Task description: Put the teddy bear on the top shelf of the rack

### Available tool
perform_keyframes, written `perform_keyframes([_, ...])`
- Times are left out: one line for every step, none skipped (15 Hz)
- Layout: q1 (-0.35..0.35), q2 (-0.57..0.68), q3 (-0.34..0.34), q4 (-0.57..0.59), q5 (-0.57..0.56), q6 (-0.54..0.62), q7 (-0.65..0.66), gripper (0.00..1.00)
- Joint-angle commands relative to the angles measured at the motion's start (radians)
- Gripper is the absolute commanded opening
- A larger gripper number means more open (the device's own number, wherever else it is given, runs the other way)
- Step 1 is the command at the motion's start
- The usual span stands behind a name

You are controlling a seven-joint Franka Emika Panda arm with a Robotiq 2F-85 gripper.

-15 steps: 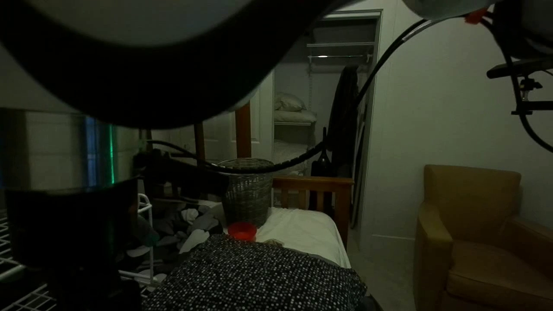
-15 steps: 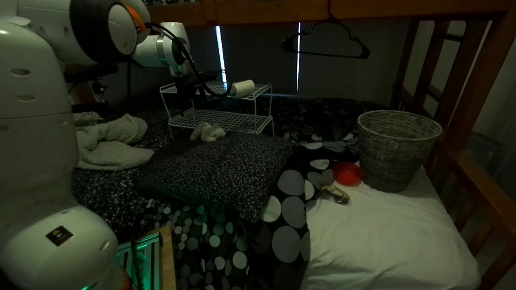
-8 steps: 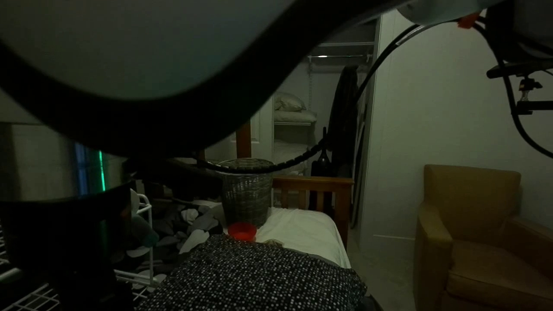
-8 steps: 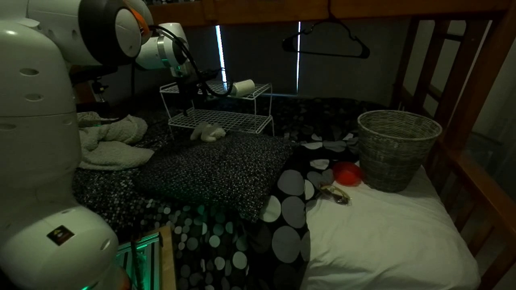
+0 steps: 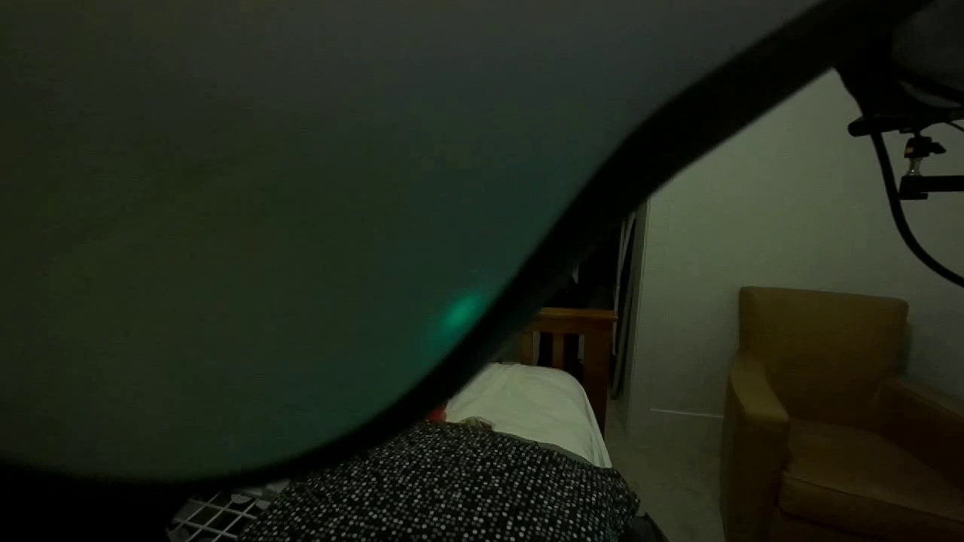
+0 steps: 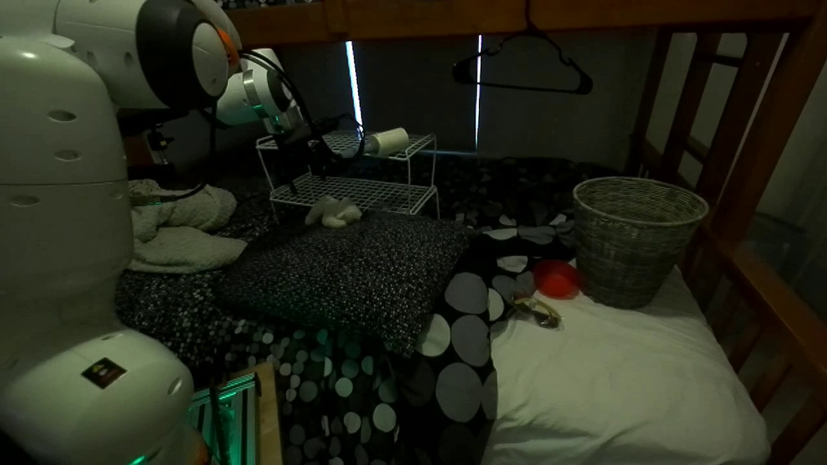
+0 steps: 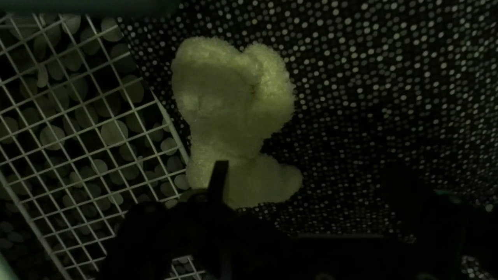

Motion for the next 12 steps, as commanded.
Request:
perform_keyframes([0.029,0.008,-0.017,-0.053,-0.093,0.065,0.091,1.00])
perform_keyframes([0.040,0.011,-0.024,-0.061,-0.129,0.077,0.123,1.00])
perform_keyframes([0.051,0.019,-0.033,-0.064,-0.170,0.087,0.159,1.00])
perform_keyframes([0.062,0.033,-0.044,-0.066,-0.217,0.088,0.187,1.00])
perform_keyframes([0.071,0.050,-0.055,-0.064,-0.260,0.094,0.206,1.00])
perform_keyframes([0.082,0.067,-0.065,-0.057,-0.299,0.093,0.221,1.00])
perform_keyframes([0.087,0.085,-0.074,-0.053,-0.335,0.110,0.235,1.00])
perform_keyframes([0.098,0.100,-0.084,-0.046,-0.378,0.109,0.253,0.99])
perform_keyframes([0.107,0.120,-0.096,-0.036,-0.422,0.113,0.268,0.97])
perform_keyframes([0.114,0.138,-0.106,-0.025,-0.462,0.118,0.280,0.99])
perform_keyframes([0.118,0.157,-0.114,-0.015,-0.497,0.127,0.293,0.99])
perform_keyframes([0.123,0.171,-0.121,-0.006,-0.528,0.129,0.303,1.00])
